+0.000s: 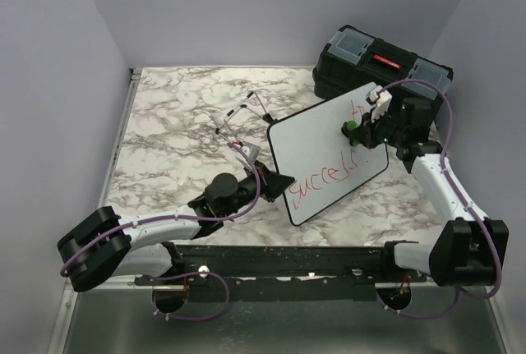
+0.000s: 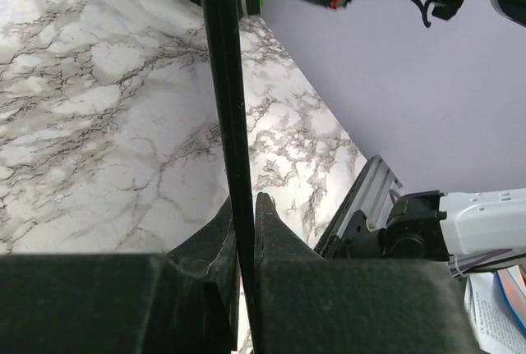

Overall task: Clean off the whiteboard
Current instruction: Erase the whiteboard at the center of the board.

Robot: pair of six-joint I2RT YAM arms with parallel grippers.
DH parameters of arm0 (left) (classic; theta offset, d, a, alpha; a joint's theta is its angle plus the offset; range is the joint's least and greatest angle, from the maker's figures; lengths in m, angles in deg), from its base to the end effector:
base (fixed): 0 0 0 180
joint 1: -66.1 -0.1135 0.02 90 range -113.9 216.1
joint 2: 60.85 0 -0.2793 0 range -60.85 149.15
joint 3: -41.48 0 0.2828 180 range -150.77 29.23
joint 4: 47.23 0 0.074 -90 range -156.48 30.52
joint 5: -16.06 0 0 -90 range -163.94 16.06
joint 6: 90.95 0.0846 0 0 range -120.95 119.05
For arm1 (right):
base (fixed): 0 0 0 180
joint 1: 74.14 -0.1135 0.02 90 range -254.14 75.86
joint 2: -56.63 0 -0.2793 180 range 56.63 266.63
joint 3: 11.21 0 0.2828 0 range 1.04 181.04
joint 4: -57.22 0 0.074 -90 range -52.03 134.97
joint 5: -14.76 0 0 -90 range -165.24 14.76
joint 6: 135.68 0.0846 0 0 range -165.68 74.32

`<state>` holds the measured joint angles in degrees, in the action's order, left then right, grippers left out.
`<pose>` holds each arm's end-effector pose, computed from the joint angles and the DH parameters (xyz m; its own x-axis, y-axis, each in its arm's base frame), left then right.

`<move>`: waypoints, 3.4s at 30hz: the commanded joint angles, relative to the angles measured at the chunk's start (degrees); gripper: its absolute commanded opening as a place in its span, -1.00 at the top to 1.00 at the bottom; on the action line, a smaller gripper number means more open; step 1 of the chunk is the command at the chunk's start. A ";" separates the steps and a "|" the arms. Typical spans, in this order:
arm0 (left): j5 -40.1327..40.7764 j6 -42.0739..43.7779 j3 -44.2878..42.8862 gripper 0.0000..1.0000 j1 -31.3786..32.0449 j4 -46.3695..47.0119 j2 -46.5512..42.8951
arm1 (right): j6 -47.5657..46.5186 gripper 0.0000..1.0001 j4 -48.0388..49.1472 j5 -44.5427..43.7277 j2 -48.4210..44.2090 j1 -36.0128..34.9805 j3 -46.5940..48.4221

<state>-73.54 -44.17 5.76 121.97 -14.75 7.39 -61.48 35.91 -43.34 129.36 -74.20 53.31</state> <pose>0.1764 -0.2592 0.2208 -0.5644 -0.3878 -0.7287 0.6001 0.4135 -0.6848 0.3438 0.0451 0.2680 -0.3487 -0.2315 -0.9082 -0.5775 0.8163 0.0136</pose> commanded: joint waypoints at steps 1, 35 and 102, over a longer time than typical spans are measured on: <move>-5.56 2.88 -0.66 1.00 0.90 8.34 -2.15 | -11.04 0.99 -11.04 19.34 -2.36 -0.30 -2.84; -4.74 1.83 1.03 1.00 0.90 10.35 -2.07 | 0.87 0.99 -1.64 16.24 1.05 -0.30 3.64; -4.26 1.23 3.61 1.00 0.81 12.73 -3.30 | 15.22 0.99 7.52 8.63 10.16 1.11 11.94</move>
<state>-72.77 -44.36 9.98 121.95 -10.71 5.80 -55.33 33.25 -27.05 137.82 -72.69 61.81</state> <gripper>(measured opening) 0.045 0.111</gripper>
